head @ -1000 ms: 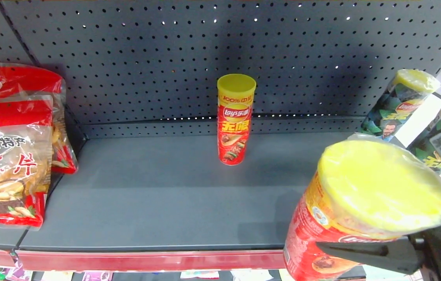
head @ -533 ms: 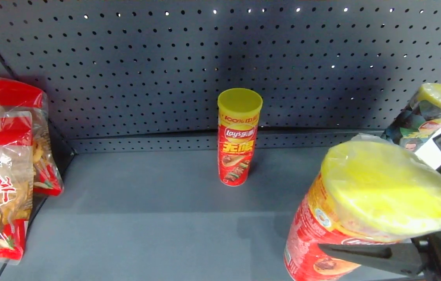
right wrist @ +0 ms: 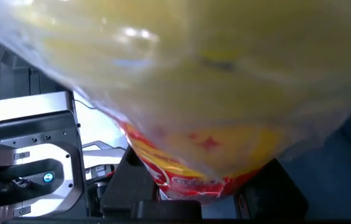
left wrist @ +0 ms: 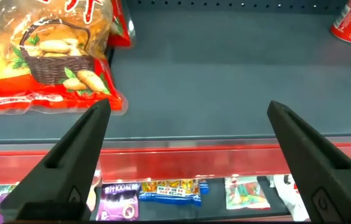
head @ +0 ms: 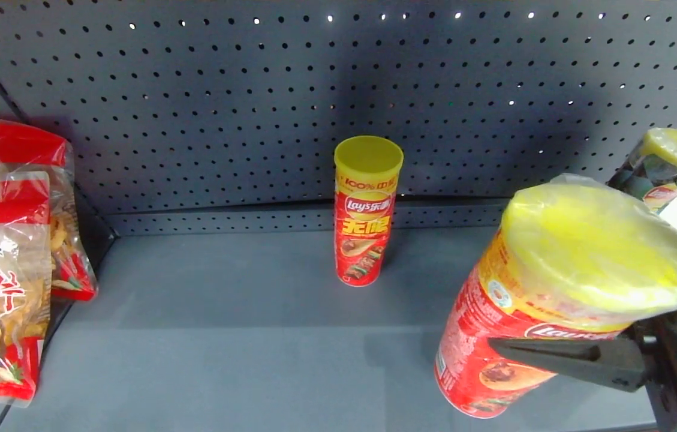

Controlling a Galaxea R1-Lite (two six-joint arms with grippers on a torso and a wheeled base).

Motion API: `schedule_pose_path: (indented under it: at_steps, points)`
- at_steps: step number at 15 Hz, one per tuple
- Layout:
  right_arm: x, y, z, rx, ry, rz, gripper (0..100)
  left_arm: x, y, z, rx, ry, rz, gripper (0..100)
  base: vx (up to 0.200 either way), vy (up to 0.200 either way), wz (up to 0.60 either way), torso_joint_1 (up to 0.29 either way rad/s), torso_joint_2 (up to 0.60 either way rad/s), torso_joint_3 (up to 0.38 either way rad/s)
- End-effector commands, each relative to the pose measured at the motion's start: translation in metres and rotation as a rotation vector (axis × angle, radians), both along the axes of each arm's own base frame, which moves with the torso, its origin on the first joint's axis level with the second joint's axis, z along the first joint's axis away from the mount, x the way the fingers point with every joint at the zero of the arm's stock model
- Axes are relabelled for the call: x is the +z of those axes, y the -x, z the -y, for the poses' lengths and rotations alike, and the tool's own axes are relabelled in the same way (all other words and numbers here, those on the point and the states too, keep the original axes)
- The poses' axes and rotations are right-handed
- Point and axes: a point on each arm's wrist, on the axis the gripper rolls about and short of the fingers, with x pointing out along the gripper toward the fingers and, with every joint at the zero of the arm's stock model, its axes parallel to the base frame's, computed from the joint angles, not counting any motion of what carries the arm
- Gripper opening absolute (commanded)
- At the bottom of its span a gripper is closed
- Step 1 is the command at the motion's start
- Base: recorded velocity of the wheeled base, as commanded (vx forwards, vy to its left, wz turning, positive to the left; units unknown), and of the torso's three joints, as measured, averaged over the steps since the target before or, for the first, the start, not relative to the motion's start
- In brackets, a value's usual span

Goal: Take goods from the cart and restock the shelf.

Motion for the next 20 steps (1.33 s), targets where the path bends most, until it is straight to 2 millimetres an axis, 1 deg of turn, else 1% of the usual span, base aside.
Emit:
schedule_pose_path:
  at_steps: [1,2,3,4,5,6,7,8,9,10,11,12,13,14,15,16,17,19,20]
  points:
    - [-0.002,-0.001,0.001,-0.005,0.005,-0.005,0,0.0,0.0,0.0,-0.005,-0.001,-0.002,100,0.0,0.0,0.0,0.0,0.0,0.0]
    - [-0.003,0.0,0.001,-0.005,0.008,-0.009,0,0.001,0.0,0.0,-0.009,-0.026,0.008,100,0.0,0.0,0.0,0.0,0.0,0.0]
    - [-0.005,0.0,0.002,-0.006,0.011,-0.011,0,0.012,0.003,0.001,-0.023,-0.042,0.057,100,0.0,0.0,0.0,0.0,0.0,0.0]
    - [-0.008,0.0,0.002,-0.007,0.018,-0.02,0,0.035,0.008,0.001,-0.05,-0.051,0.123,100,0.0,0.0,0.0,0.0,0.0,0.0]
    - [-0.009,0.0,0.002,-0.008,0.023,-0.024,0,0.065,0.01,0.0,-0.088,-0.054,0.153,100,0.0,0.0,0.0,0.0,0.0,0.0]
    - [-0.012,0.0,0.002,-0.013,0.027,-0.033,0,0.1,0.011,-0.001,-0.124,-0.054,0.193,100,0.0,0.0,0.0,0.0,0.0,0.0]
    - [-0.013,0.0,0.003,-0.016,0.029,-0.036,0,0.122,0.006,-0.002,-0.143,-0.054,0.194,100,0.0,0.0,0.0,0.0,0.0,0.0]
    - [-0.012,0.002,0.004,-0.019,0.024,-0.034,0,0.163,-0.014,0.0,-0.192,-0.061,0.177,100,0.0,0.0,0.0,0.0,0.0,0.0]
    - [-0.011,0.002,0.005,-0.021,0.023,-0.034,0,0.178,-0.028,0.002,-0.221,-0.077,0.163,100,0.0,0.0,0.0,0.0,0.0,0.0]
    - [-0.011,0.0,0.005,-0.032,0.022,-0.035,0,0.209,-0.073,0.014,-0.315,-0.092,0.115,100,0.0,0.0,0.0,0.0,0.0,0.0]
    - [-0.011,0.0,0.005,-0.032,0.022,-0.035,0,0.22,-0.101,0.025,-0.392,-0.114,0.106,100,0.0,0.0,0.0,0.0,0.0,0.0]
    - [-0.011,-0.001,0.006,-0.035,0.022,-0.035,0,0.218,-0.125,0.037,-0.474,-0.186,0.1,100,0.0,0.0,0.0,0.0,0.0,0.0]
    - [-0.011,-0.001,0.007,-0.04,0.022,-0.035,0,0.203,-0.149,0.045,-0.525,-0.254,0.076,100,0.0,0.0,0.0,0.0,0.0,0.0]
    - [-0.011,-0.002,0.009,-0.051,0.02,-0.035,0,0.181,-0.161,0.052,-0.575,-0.294,0.032,100,0.0,0.0,0.0,0.0,0.0,0.0]
    - [-0.011,-0.003,0.01,-0.059,0.021,-0.034,0,0.166,-0.164,0.059,-0.629,-0.312,0.01,100,0.0,0.0,0.0,0.0,0.0,0.0]
    - [-0.011,-0.004,0.01,-0.066,0.018,-0.033,0,0.155,-0.16,0.066,-0.685,-0.315,-0.017,100,0.0,0.0,0.0,0.0,0.0,0.0]
    - [-0.01,-0.005,0.012,-0.073,0.017,-0.031,0,0.147,-0.157,0.068,-0.708,-0.318,-0.041,100,0.0,0.0,0.0,0.0,0.0,0.0]
    - [-0.011,-0.006,0.013,-0.083,0.019,-0.033,0,0.135,-0.157,0.071,-0.731,-0.325,-0.077,100,0.0,0.0,0.0,0.0,0.0,0.0]
    - [-0.011,-0.006,0.013,-0.086,0.02,-0.034,0,0.133,-0.162,0.074,-0.736,-0.328,-0.087,100,0.0,0.0,0.0,0.0,0.0,0.0]
